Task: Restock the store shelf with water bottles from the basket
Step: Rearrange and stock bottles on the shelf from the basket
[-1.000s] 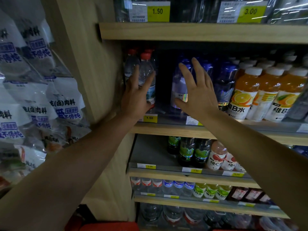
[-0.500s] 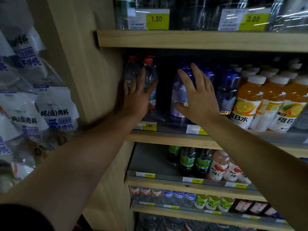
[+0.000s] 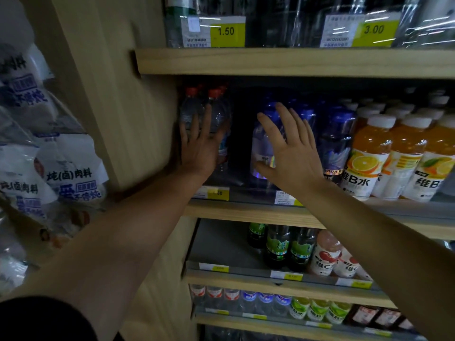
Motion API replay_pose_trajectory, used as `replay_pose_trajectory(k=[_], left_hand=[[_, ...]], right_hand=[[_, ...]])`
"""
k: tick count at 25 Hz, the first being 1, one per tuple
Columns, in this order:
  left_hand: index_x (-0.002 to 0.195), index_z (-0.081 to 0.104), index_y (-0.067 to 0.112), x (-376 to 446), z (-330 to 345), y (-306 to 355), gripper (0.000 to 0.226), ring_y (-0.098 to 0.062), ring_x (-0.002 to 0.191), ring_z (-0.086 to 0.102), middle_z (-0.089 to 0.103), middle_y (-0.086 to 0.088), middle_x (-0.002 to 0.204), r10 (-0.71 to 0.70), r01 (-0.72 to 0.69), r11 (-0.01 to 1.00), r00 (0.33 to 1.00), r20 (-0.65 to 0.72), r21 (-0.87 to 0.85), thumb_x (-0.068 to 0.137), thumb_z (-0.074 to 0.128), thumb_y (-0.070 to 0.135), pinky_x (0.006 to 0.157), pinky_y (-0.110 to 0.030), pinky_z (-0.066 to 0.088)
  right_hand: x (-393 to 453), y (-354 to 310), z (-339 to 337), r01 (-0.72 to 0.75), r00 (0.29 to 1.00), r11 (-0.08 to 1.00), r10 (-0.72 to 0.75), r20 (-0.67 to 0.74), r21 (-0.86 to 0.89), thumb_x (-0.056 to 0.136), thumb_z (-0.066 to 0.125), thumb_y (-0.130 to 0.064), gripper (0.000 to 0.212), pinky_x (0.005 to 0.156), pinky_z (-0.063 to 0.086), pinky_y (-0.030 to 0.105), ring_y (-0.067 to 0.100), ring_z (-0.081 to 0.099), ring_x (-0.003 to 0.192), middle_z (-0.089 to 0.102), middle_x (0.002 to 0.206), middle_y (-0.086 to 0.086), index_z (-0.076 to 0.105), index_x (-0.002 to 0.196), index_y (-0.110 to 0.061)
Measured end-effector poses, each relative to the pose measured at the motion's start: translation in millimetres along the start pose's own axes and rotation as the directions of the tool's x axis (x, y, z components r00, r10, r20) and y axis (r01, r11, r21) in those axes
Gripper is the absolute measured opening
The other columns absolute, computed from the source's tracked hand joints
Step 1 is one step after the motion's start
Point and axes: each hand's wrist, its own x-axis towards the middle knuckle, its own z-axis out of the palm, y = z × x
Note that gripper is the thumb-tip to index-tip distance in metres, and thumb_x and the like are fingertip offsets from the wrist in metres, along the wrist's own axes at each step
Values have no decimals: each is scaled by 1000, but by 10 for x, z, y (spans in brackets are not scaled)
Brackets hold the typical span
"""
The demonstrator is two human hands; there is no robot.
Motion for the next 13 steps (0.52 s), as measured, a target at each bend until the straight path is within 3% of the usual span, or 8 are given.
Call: replay_pose_trajectory(k=[3, 7, 13], left_hand=[[151, 16, 44, -37, 70, -62, 97, -39, 150, -6, -15, -7, 164, 87, -81, 994, 992, -89, 74, 76, 77, 39, 117, -62, 4], [153, 16, 42, -5, 128, -131, 83, -40, 150, -10, -14, -8, 165, 199, -189, 955, 980, -21, 227, 87, 65, 31, 116, -65, 6], [147, 41, 33, 100, 283, -151, 62, -43, 148, 15, 15, -15, 163, 245, -207, 953, 957, -157, 223, 87, 57, 24, 115, -68, 12]], right_hand=[[11, 66, -12, -2, 1000, 1000, 2, -5, -11, 80, 70, -46, 91, 119, 15, 51, 38, 16, 148, 15, 162, 14, 21, 154, -27], [33, 104, 12, 3, 1000, 1000, -3, -26, -14, 78, 73, -44, 92, 118, 16, 53, 39, 18, 147, 17, 161, 14, 23, 153, -27], [11, 144, 72, 51, 997, 998, -52, -59, -33, 81, 68, -45, 87, 119, 12, 52, 39, 18, 147, 19, 161, 15, 24, 153, -25]])
